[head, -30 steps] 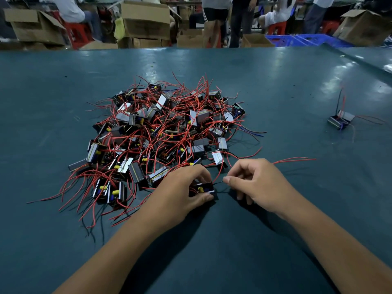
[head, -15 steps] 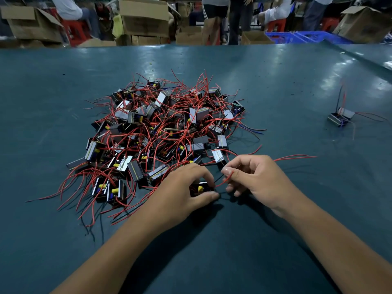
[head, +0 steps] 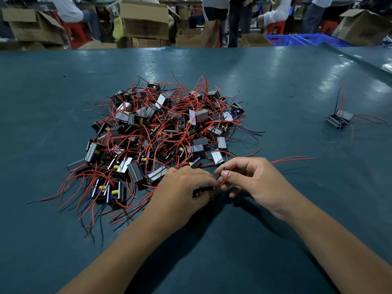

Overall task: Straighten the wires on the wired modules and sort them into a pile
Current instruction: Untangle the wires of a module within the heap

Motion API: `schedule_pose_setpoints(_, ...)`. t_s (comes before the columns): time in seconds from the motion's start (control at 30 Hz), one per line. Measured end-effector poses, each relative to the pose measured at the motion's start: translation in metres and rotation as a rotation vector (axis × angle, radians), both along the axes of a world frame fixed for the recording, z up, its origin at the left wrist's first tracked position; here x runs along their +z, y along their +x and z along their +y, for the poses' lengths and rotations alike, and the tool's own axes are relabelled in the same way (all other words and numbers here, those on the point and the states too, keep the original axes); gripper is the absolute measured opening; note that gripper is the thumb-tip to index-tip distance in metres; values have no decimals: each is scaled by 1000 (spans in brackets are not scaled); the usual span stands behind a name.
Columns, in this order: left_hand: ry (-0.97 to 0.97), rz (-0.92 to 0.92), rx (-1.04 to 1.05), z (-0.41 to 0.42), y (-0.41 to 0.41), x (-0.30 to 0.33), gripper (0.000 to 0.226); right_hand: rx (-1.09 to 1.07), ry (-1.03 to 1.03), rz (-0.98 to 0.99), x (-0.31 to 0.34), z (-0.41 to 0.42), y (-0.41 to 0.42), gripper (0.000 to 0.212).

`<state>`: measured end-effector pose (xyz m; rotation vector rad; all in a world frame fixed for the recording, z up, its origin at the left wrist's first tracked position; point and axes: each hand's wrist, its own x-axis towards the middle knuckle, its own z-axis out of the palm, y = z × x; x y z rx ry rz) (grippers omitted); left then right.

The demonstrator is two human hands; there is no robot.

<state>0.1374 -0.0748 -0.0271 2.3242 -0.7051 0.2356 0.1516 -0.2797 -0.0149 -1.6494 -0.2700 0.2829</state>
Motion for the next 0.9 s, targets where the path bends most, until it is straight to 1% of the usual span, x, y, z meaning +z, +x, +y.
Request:
schedule_pose_setpoints(0.07,-17,9,0,1,2,-1,14,-79,17,-61,3,-2,3,17)
schedule_pose_setpoints(0.13,-44,10,6,2,2,-1,10,-286,36,-208,8,-11,9,16)
schedule_pose_setpoints(0.2,-58,4,21,2,2,2,12,-486,6,-363,12,-24,16,17)
schedule_pose_setpoints(0.27,-56,0,24,2,0,3,12,-571,-23,-418,14,-34,22,19)
schedule_pose_setpoints(0.33,-38,-1,32,3,0,4,12,-547,-80,-421,13,-39,24,22)
schedule_pose_setpoints(0.37,-31,0,39,5,0,5,11,-512,-140,-427,12,-39,23,23)
schedule_pose_setpoints(0.43,-28,8,62,7,2,6,11,-429,-334,-454,10,-40,22,21)
schedule_pose_setpoints(0.5,-25,14,81,10,3,8,11,-359,-526,-481,7,-37,19,14)
schedule_pose_setpoints(0.57,-23,24,88,12,3,9,11,-322,-625,-509,3,-32,16,13)
schedule_pose_setpoints(0.73,-82,93,111,14,3,12,9,-301,-730,-572,-6,-20,14,16)
schedule_pose_setpoints(0.9,-109,137,132,14,2,12,15,-331,-777,-579,-8,-20,15,11)
